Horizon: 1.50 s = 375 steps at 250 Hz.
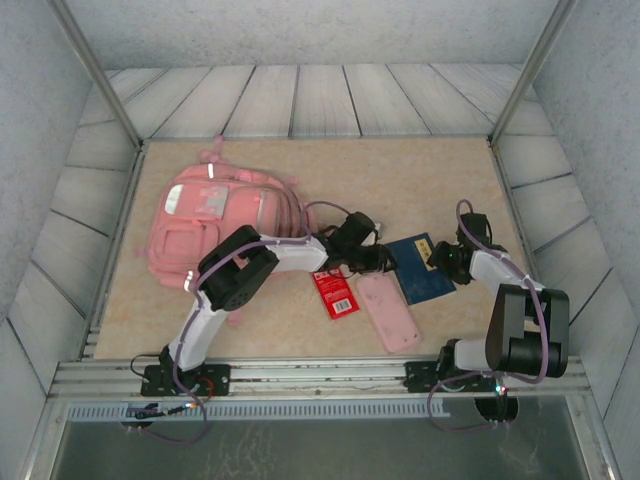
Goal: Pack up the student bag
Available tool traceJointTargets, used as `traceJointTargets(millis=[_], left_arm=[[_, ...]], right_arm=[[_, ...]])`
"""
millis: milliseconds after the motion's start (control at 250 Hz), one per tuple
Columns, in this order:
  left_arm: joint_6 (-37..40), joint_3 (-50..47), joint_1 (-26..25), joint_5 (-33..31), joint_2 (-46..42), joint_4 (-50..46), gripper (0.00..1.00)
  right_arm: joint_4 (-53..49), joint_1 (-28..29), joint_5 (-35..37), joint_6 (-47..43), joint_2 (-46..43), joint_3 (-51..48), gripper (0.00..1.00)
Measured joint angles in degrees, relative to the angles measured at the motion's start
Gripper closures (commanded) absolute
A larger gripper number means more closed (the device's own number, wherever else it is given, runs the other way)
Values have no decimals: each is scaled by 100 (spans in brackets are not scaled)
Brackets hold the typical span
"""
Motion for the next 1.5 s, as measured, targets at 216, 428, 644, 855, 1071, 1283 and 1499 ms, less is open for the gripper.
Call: traceJointTargets(millis=[216,428,644,855,1071,1283,1499], left_arm=[[-20,212,42,136,190,-15,62],[4,439,330,177,367,-11,68],[138,769,866,323,590,-103,71],[424,752,1222,376,461,-417,61],[946,798,1213,640,363,-1019,61],[1327,1069,1082,859,396,-1585,61],[1460,1141,1025,1165,492,-1720,61]], right_arm=[[199,-13,-385,24,0,-203,49],[358,-61,-986,7,131,-203,56],[627,4,-2009,7,522,-120,60],[660,26,-2184,109,584,-120,61],[507,28,-1718,107,431,-52,65],[520,28,-1606,103,468,-46,69],[754,28,-1744,109,682,-46,77]])
